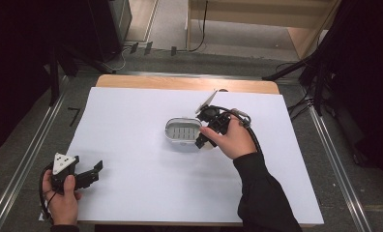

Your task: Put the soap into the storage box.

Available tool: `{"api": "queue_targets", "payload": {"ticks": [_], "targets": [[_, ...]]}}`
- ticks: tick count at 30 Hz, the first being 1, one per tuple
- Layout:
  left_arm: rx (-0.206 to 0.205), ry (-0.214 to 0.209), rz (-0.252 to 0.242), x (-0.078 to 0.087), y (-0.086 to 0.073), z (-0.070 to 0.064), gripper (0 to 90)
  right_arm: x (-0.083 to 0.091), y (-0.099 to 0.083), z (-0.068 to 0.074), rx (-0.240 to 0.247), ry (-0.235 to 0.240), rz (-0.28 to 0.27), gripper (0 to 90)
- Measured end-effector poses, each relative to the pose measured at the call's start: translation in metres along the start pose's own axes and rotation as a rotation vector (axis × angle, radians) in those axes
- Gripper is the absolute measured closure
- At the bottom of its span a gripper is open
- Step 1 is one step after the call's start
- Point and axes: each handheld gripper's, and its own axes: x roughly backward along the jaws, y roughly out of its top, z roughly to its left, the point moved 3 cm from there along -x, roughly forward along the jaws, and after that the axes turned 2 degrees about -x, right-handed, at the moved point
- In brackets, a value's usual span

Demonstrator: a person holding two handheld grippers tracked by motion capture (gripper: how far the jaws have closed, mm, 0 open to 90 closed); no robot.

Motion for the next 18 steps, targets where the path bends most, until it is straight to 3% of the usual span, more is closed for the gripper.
{"api": "queue_targets", "payload": {"ticks": [8,18], "targets": [[0.0,0.001,0.002,0.0,0.0,0.0,14.0,-0.001,0.014,0.007,0.009,0.01,0.001,24.3],[-0.006,0.003,0.007,0.0,0.0,0.0,14.0,-0.005,0.03,0.001,0.002,0.007,0.011,24.4]]}}
